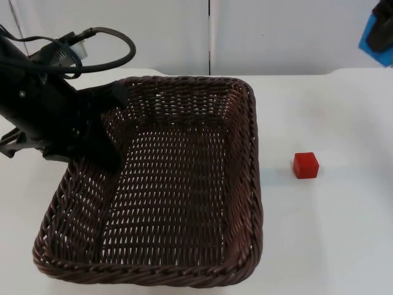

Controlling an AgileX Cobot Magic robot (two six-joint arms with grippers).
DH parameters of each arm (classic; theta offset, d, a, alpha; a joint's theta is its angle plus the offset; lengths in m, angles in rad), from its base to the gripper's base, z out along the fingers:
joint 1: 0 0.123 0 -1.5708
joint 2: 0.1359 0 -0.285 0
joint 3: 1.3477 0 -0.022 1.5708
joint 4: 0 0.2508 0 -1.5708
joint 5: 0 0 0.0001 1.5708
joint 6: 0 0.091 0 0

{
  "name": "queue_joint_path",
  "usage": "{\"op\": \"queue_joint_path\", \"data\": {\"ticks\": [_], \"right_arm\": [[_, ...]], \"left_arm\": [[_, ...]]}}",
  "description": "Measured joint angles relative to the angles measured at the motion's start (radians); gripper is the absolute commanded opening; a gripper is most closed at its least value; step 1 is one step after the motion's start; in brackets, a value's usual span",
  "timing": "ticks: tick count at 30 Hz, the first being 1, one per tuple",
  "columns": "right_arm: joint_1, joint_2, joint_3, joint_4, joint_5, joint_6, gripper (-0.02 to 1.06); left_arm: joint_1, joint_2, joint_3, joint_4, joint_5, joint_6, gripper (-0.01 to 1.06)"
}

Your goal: Pick up the basket with the left hand and place the largest block into the basket with the right hand.

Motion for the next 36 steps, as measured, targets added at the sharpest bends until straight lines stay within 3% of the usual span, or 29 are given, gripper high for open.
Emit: {"op": "queue_joint_path", "data": {"ticks": [12,19,26,36], "right_arm": [[0.000,-0.016,0.000,0.004,0.052,0.000,0.00],[0.020,-0.016,0.000,0.050,0.096,0.000,0.00],[0.125,-0.016,0.000,0.055,0.111,0.000,0.00],[0.371,-0.017,0.000,0.059,0.115,0.000,0.00]], "left_arm": [[0.000,0.000,0.000,0.000,0.000,0.000,0.00],[0.000,0.000,0.000,0.000,0.000,0.000,0.00],[0.000,0.000,0.000,0.000,0.000,0.000,0.00],[0.000,0.000,0.000,0.000,0.000,0.000,0.00]]}}
